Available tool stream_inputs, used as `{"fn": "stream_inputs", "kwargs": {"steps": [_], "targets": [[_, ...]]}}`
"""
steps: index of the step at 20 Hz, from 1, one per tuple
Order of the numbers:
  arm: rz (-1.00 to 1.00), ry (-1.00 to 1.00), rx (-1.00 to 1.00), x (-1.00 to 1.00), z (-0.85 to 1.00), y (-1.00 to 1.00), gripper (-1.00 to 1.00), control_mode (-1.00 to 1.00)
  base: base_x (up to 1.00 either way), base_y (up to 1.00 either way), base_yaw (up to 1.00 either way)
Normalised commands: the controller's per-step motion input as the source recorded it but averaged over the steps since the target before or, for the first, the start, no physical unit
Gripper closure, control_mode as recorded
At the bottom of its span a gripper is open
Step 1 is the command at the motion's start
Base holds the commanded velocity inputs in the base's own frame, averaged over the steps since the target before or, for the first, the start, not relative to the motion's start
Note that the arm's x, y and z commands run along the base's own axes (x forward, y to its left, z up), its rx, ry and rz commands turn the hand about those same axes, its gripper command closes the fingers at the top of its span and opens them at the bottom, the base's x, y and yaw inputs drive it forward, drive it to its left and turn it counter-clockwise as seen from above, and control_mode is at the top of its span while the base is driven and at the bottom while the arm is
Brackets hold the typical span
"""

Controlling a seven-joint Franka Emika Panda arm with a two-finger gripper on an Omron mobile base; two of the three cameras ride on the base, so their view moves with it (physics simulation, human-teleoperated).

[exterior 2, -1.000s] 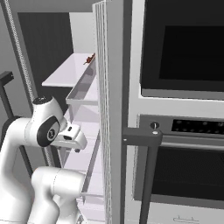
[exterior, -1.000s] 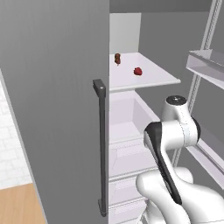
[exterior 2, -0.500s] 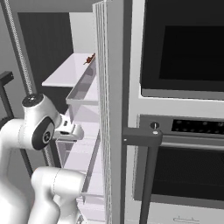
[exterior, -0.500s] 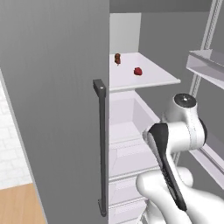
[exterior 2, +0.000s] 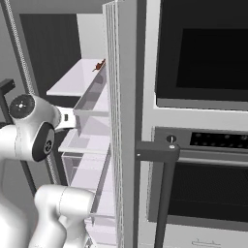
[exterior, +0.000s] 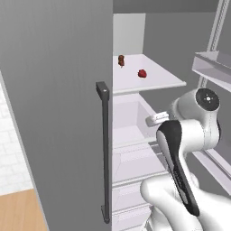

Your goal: Take the strawberry from the fridge and place it on top of the pancake, located on the dining counter.

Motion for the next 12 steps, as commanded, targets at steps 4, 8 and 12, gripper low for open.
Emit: {"fn": "stream_inputs", "kwargs": {"steps": [4,8,12], "targets": [[0.00,-0.09,-0.07,0.38,0.61,0.00,-1.00,-1.00,0.00,0.00,0.00],[0.01,-0.04,0.00,0.37,0.52,-0.02,-1.00,-1.00,0.00,0.00,0.00],[0.14,-0.16,0.00,0.37,0.49,-0.04,-1.00,-1.00,0.00,0.00,0.00]]}}
